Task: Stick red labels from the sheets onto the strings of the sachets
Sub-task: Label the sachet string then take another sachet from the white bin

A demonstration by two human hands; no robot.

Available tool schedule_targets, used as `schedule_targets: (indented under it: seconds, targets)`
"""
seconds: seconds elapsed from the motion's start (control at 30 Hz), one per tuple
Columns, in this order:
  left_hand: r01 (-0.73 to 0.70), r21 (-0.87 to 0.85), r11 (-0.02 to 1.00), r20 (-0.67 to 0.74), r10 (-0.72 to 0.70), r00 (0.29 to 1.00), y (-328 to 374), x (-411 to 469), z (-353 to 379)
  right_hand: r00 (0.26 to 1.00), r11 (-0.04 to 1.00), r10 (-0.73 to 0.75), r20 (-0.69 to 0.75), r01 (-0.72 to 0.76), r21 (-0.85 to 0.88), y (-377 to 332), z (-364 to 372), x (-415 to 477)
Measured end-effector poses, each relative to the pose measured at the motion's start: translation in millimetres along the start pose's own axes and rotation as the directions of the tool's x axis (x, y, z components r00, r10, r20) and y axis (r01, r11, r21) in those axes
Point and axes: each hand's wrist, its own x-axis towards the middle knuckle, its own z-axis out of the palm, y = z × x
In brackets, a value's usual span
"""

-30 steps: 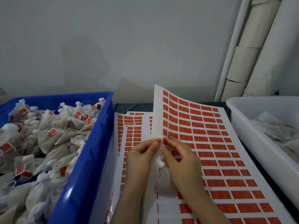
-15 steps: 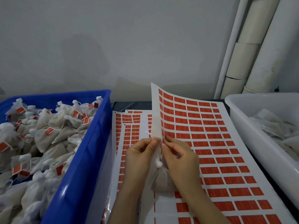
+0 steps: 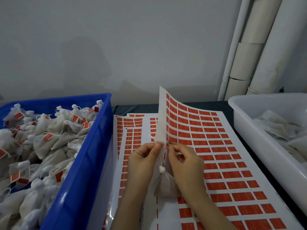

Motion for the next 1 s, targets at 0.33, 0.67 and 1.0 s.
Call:
schedule_targets:
  seconds: [0.33,0.67,1.0]
  targets:
    - [0.098,0.086,0.991,-0.092,-0.090,0.992,2,2,-2,0.973,0.968,0.233,-0.007,-0.231,0.098,11,-12,10]
    - [-0.036,0.501,0.865,-0.207,0.160,0.965,-9,-3,3,0.929,0.919,0.352,-0.114,-0.320,0.229,18,-32,19]
    - [0.182,-0.071,0.981,-0.057,-0.186,0.981,8,-6,9,0.966,0.933,0.243,-0.088,-0.208,0.294,9,-32,17]
